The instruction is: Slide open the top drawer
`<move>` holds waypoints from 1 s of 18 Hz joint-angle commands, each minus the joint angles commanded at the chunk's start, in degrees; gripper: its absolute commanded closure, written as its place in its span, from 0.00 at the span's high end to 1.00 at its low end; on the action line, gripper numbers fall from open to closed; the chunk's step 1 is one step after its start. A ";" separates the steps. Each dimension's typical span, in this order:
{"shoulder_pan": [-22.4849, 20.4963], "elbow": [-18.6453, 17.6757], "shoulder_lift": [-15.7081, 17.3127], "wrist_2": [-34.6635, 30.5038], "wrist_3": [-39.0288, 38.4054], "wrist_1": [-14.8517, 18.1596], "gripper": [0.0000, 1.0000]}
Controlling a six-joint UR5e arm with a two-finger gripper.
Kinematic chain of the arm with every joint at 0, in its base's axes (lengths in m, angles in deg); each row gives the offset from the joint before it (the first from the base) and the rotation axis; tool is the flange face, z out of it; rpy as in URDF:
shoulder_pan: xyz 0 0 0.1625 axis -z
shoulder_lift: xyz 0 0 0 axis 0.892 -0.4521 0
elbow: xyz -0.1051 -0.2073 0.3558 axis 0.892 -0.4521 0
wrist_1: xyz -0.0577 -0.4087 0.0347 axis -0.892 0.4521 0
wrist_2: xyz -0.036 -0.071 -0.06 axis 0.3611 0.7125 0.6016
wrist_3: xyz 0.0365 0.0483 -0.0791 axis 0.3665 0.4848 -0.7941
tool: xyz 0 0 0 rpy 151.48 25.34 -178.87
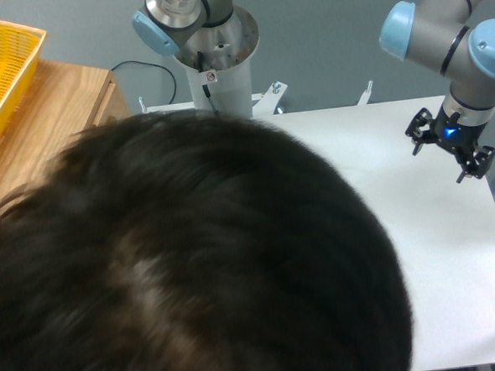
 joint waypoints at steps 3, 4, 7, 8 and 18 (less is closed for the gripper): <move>0.44 -0.18 0.09 0.00 -0.44 0.09 1.00; 0.53 -0.18 0.09 0.00 -0.44 0.09 1.00; 0.62 -0.18 0.18 0.00 -0.44 0.09 1.00; 0.62 -0.18 0.18 0.00 -0.44 0.09 1.00; 1.14 -0.53 1.05 -0.79 -2.73 0.17 1.00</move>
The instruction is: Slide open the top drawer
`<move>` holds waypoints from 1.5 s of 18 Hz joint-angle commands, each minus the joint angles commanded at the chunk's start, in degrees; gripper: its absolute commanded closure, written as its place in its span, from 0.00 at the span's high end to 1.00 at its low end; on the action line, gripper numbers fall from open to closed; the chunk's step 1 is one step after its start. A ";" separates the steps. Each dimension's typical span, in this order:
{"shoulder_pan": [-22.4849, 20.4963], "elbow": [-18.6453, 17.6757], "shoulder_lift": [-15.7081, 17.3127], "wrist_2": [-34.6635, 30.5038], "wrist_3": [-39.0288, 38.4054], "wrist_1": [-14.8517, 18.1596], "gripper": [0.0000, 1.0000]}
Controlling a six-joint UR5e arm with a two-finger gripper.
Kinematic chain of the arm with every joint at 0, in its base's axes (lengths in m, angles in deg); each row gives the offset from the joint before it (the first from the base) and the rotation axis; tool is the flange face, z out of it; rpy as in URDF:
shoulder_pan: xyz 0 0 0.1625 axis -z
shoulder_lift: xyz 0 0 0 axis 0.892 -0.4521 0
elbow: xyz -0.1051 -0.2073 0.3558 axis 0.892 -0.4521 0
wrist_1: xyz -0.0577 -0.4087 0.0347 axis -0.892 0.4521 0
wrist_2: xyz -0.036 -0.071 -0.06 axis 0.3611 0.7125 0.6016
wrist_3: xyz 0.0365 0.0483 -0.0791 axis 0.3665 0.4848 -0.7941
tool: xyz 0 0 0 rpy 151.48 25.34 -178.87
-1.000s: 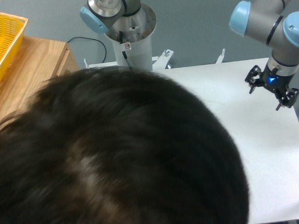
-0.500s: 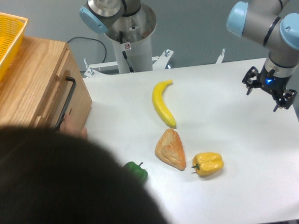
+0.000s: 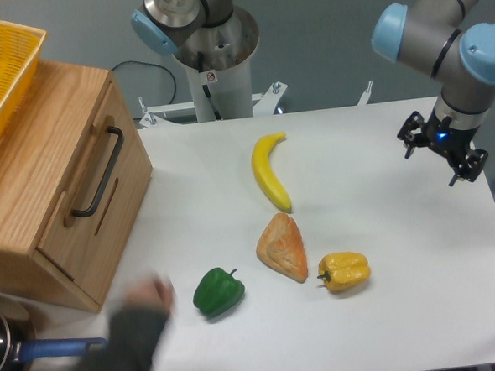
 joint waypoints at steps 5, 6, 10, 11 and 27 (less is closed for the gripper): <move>0.18 -0.79 -0.26 0.08 -0.96 0.00 1.00; -0.17 -0.88 -0.17 0.52 -0.88 -0.09 1.00; 0.26 -2.36 2.28 1.32 -5.69 0.44 1.00; 0.61 -2.98 2.98 1.40 -8.50 0.53 1.00; 10.98 -4.22 14.85 12.37 -27.68 21.79 1.00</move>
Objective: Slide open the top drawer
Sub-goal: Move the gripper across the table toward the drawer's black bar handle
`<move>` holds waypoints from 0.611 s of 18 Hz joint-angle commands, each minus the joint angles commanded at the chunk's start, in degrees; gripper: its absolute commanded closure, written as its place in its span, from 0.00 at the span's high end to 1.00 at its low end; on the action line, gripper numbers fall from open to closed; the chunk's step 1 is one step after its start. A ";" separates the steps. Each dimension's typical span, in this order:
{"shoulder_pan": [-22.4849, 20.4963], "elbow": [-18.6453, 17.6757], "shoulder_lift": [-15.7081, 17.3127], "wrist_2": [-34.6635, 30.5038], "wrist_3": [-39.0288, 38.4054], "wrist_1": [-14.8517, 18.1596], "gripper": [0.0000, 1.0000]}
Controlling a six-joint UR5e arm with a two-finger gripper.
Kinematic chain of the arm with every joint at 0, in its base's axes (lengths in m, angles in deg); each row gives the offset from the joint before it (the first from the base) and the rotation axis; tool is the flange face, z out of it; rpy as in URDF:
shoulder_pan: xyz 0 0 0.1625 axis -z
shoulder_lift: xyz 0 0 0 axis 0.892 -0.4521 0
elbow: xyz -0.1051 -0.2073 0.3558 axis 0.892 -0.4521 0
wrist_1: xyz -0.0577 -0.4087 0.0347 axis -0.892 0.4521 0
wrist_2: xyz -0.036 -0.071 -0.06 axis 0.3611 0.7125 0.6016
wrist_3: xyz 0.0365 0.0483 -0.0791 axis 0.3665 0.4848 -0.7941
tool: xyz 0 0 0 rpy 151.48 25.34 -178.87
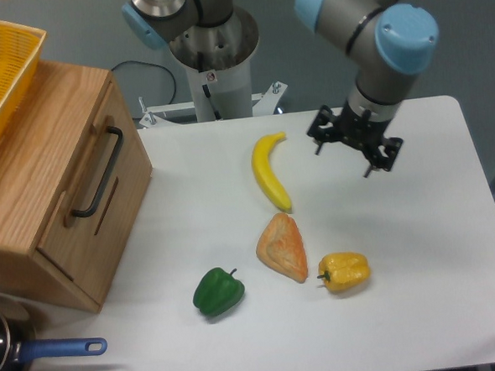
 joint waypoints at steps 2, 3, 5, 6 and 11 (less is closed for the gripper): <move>0.26 -0.44 1.41 2.12 -1.32 2.03 1.00; 0.44 -0.88 2.11 2.65 -1.76 2.82 1.00; 0.88 -2.10 3.78 4.14 -2.64 4.14 1.00; 1.58 -2.55 4.31 5.02 -3.60 4.58 1.00; 5.70 -3.08 5.64 8.72 -11.77 4.67 1.00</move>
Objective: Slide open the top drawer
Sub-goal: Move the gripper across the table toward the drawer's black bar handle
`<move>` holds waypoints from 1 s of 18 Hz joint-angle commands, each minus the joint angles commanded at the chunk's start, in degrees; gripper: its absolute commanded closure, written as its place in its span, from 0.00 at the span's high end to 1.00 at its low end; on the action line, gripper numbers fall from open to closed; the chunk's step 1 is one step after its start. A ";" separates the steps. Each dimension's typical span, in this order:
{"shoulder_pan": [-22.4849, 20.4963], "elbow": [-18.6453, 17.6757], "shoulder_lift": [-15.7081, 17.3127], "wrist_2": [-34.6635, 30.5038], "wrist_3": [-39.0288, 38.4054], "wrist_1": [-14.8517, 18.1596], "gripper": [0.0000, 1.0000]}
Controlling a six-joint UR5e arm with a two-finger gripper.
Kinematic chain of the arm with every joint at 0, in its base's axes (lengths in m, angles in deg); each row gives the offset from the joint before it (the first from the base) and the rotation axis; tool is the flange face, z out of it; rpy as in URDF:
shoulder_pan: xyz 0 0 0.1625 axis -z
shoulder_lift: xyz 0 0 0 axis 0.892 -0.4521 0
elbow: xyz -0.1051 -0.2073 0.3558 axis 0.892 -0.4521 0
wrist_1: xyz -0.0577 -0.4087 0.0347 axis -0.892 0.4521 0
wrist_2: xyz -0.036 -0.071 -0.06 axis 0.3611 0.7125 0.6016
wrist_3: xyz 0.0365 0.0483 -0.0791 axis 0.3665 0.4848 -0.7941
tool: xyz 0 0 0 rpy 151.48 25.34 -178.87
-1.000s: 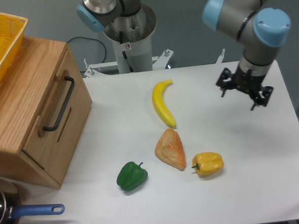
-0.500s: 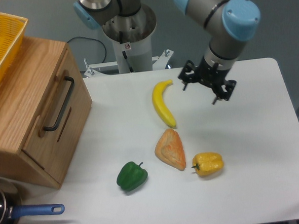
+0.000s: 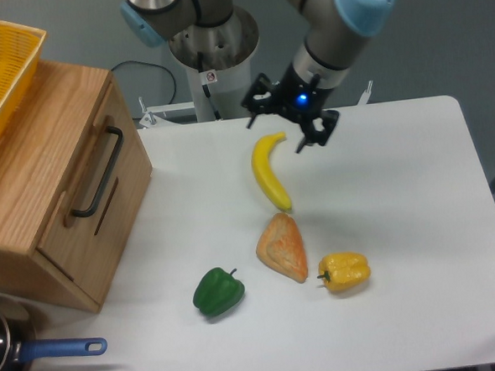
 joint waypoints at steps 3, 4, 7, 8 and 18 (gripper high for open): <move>2.55 0.17 -0.18 1.14 -4.40 -0.70 1.00; 2.91 0.26 -0.18 1.75 -5.28 -0.97 1.00; 4.40 0.61 0.00 2.90 -7.48 -0.97 1.00; 5.36 0.61 0.00 2.99 -8.54 -1.06 1.00; 12.92 0.70 -1.23 4.57 -20.05 -4.84 1.00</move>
